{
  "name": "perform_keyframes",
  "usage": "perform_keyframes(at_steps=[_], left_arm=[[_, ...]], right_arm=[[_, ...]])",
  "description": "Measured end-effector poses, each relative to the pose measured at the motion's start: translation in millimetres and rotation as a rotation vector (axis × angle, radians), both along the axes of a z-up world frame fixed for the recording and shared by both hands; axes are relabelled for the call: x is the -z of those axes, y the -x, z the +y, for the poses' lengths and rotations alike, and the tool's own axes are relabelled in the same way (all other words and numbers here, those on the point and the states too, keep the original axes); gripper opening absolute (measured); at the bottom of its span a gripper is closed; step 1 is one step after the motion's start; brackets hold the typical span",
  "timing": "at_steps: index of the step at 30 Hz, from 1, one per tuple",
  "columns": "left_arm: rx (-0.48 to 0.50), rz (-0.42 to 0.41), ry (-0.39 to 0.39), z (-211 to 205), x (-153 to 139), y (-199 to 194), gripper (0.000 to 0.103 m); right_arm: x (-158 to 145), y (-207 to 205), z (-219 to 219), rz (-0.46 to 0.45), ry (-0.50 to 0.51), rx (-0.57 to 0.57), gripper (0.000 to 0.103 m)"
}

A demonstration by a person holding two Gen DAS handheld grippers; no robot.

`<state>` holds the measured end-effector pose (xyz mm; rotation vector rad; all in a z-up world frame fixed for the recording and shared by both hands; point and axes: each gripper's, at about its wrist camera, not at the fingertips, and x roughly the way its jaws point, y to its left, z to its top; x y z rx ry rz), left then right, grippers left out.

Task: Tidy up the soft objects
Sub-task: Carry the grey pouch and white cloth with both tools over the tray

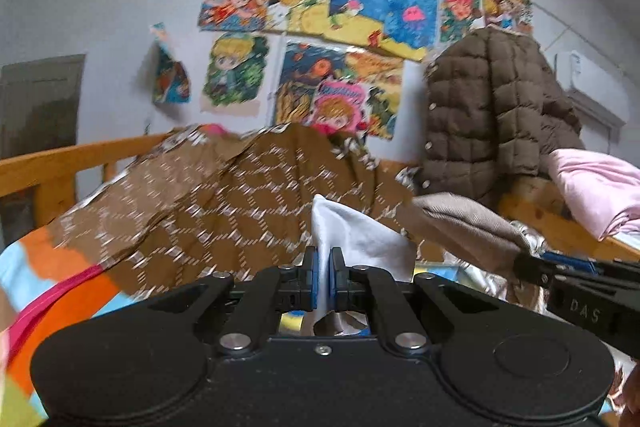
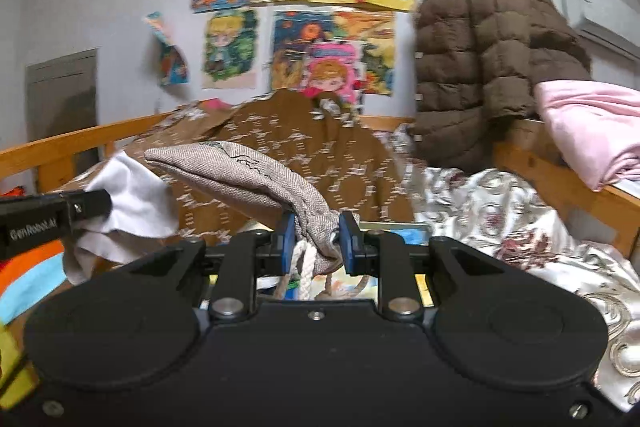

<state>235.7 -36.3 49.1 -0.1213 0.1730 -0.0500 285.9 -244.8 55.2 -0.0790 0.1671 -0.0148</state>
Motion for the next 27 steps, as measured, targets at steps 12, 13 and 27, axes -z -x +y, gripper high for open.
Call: perform_keyframes(at_steps=[12,13,27], left_arm=[[0.089,-0.006,0.003,-29.2,13.0,-111.5,0.005],[0.089,-0.002,0.015,-30.7,16.3,-120.2,0.005],[0.218,0.211,0.073,-51.8,78.8,-208.9,0.005]], right_arm=[[14.0,-63.0,-54.2,0.054,0.004,0.237,0.016],[14.7,-70.9,-57.0,0.068,0.005,0.241,0.016],[55.4,-150.7,-56.3,0.214,0.129,0.276,0.017]])
